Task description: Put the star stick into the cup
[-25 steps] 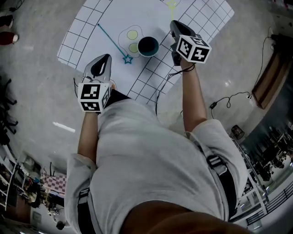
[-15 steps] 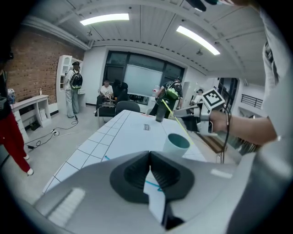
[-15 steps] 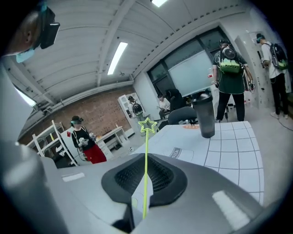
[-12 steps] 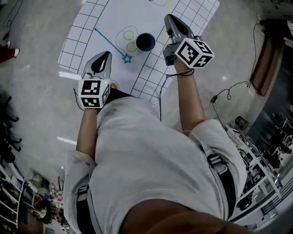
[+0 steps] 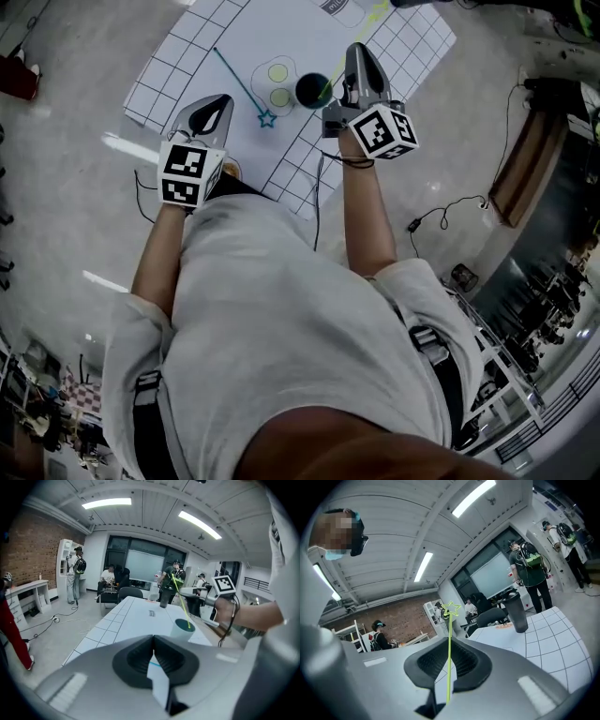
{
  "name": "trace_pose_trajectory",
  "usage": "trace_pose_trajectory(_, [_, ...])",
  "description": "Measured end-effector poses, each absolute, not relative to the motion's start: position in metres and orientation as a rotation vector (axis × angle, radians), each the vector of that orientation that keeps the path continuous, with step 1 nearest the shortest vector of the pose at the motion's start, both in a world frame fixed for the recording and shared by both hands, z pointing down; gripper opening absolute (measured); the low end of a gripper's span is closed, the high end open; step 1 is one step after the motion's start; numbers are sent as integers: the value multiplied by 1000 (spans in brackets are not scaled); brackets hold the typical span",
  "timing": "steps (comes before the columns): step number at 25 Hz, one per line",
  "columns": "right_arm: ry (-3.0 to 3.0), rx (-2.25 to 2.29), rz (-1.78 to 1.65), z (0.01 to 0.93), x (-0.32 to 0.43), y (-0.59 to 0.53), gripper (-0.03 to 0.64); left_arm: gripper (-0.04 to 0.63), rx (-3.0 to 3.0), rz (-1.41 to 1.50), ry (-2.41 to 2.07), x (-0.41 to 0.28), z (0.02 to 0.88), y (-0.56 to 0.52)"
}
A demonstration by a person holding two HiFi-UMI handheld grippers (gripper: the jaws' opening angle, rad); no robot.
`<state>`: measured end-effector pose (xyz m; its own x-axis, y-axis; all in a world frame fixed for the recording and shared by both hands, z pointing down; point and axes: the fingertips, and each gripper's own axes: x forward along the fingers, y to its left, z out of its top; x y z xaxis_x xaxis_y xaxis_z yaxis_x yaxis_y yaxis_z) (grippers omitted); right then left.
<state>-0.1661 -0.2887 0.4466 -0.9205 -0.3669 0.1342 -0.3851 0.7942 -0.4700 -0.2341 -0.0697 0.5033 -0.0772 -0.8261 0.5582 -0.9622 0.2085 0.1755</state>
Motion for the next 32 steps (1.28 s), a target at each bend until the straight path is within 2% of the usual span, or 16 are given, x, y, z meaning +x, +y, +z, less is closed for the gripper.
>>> trace_pose_trajectory(14, [-2764, 736, 731, 483, -109, -237, 11, 3, 1771, 467, -1797, -224, 522, -87])
trace_pose_trajectory(19, [-2700, 808, 738, 492, -97, -225, 6, 3, 1878, 603, -1650, -212, 536, -94])
trace_pose_trajectory(24, [-2624, 855, 754, 504, -86, -217, 11, 3, 1996, 855, -1495, -207, 560, -98])
trace_pose_trajectory(29, [-2565, 859, 750, 513, -71, -207, 109, 3, 2152, 1250, -1276, -199, 583, -99])
trace_pose_trajectory(32, [-2546, 911, 762, 513, -59, -199, 109, 3, 2221, 1432, -1145, -198, 593, -103])
